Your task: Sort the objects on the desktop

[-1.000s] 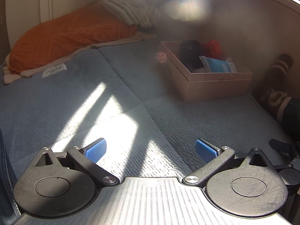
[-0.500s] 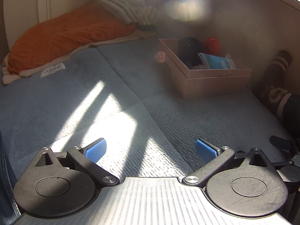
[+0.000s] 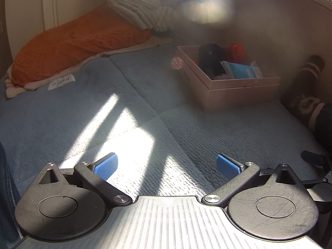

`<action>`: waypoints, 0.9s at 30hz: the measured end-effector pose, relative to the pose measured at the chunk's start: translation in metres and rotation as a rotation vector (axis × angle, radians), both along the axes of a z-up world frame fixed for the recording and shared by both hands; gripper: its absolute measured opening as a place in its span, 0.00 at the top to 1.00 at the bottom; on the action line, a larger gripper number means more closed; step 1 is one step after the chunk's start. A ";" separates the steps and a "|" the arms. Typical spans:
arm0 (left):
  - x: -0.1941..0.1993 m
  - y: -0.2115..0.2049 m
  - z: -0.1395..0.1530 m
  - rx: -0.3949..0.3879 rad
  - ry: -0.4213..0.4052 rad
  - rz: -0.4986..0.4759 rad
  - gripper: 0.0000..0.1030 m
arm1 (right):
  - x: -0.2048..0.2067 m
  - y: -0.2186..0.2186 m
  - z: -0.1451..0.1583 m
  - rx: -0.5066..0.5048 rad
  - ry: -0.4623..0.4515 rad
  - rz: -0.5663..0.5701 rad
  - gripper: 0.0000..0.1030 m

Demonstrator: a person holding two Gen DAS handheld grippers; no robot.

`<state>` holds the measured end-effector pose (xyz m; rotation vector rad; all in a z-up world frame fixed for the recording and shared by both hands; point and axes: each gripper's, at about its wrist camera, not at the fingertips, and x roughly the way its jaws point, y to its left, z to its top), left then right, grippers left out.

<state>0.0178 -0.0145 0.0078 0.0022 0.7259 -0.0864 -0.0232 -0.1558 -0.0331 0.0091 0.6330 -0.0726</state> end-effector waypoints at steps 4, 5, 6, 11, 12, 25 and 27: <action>0.000 -0.001 0.001 0.003 0.001 -0.003 0.00 | 0.000 0.000 0.000 0.000 0.000 0.000 0.00; 0.001 -0.001 0.000 0.004 0.006 -0.003 0.00 | 0.000 0.000 0.000 0.000 0.000 0.000 0.00; 0.001 -0.001 0.000 0.004 0.008 -0.003 0.00 | 0.000 0.000 -0.001 0.000 0.000 0.000 0.00; 0.001 -0.002 -0.001 0.014 0.012 -0.003 0.00 | 0.000 0.000 -0.001 0.000 0.000 0.000 0.00; 0.001 -0.002 -0.001 0.016 0.014 -0.001 0.00 | 0.000 0.000 -0.001 0.000 0.000 0.000 0.00; 0.001 -0.004 -0.005 0.042 0.032 -0.013 0.00 | 0.000 0.000 -0.001 0.000 0.000 0.000 0.00; 0.001 -0.005 -0.005 0.041 0.032 -0.015 0.00 | 0.000 0.000 -0.001 0.000 0.000 0.000 0.00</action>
